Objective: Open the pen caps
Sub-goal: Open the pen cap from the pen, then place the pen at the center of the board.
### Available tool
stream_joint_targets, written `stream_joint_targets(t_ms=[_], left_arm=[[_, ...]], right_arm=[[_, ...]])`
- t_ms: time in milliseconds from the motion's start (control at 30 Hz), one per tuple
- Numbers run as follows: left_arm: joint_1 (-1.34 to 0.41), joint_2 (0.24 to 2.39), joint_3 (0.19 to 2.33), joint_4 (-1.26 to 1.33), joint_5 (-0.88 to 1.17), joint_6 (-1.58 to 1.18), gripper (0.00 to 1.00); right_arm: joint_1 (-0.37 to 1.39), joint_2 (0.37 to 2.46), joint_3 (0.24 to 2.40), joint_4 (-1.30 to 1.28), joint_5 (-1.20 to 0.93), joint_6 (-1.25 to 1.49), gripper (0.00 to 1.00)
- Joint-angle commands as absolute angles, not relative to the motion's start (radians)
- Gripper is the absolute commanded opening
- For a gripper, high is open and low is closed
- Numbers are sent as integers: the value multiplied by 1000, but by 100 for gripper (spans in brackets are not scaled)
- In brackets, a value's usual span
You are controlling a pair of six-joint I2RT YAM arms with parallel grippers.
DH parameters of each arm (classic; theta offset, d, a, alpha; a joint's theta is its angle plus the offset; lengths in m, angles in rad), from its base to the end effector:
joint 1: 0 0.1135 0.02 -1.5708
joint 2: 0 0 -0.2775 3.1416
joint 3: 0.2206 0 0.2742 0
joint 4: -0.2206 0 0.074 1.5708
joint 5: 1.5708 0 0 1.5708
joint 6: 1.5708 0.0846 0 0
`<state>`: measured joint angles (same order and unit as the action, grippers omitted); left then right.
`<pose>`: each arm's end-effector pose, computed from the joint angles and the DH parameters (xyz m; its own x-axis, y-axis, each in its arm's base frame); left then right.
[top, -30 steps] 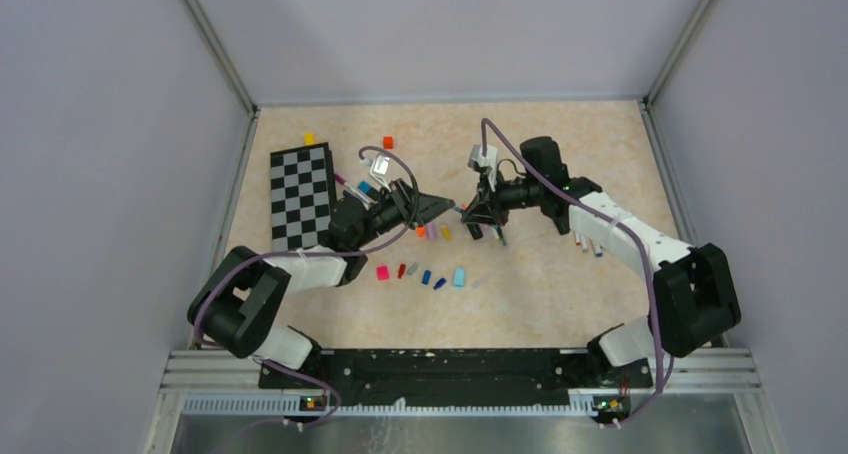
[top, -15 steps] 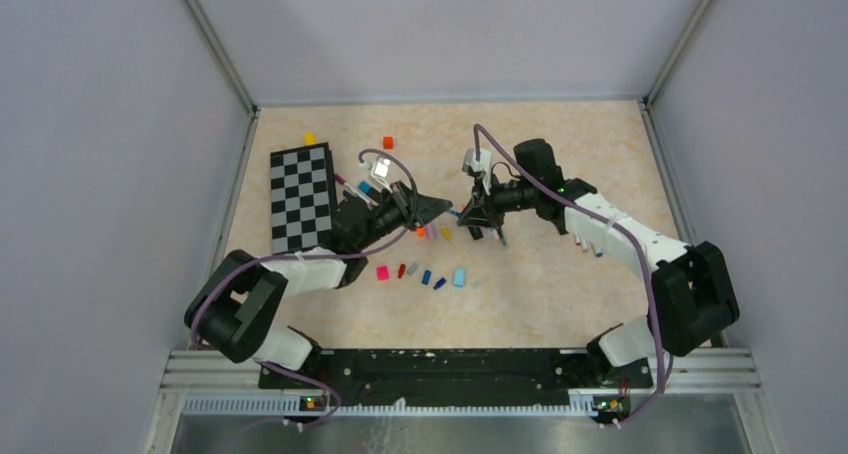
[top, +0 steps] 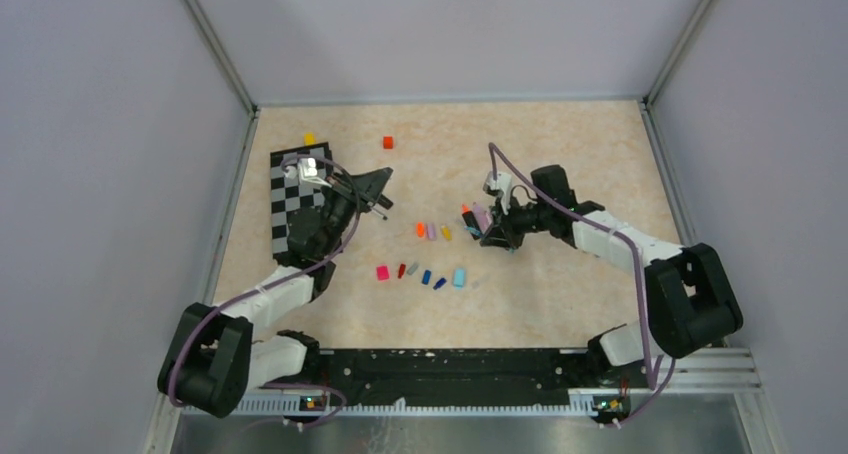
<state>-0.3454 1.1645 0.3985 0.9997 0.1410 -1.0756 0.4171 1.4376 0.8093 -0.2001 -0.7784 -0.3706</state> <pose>0.2766 -0.1122 0.2627 -0.3046 -0.8162 -0.4909 0.4122 0.3517 -0.8405 0.2736 0.1862 0.1809 -0.3663 -0.4444 -0.8175 -0.9174 0.3195 0.2374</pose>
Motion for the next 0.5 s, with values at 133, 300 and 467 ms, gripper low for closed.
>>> stream_joint_targets(t_ms=[133,300,467], left_arm=[[-333,1230,517,812,401,-960,0],[-334,1330,565,769,609,-961,0],[-351,1403,614,668,681,-908,0]], right_arm=[[246,1380,692,127,-532,-80,0],[231,1407,654,201,-390,65,5],[230,1483,698,182,-380,127,4]])
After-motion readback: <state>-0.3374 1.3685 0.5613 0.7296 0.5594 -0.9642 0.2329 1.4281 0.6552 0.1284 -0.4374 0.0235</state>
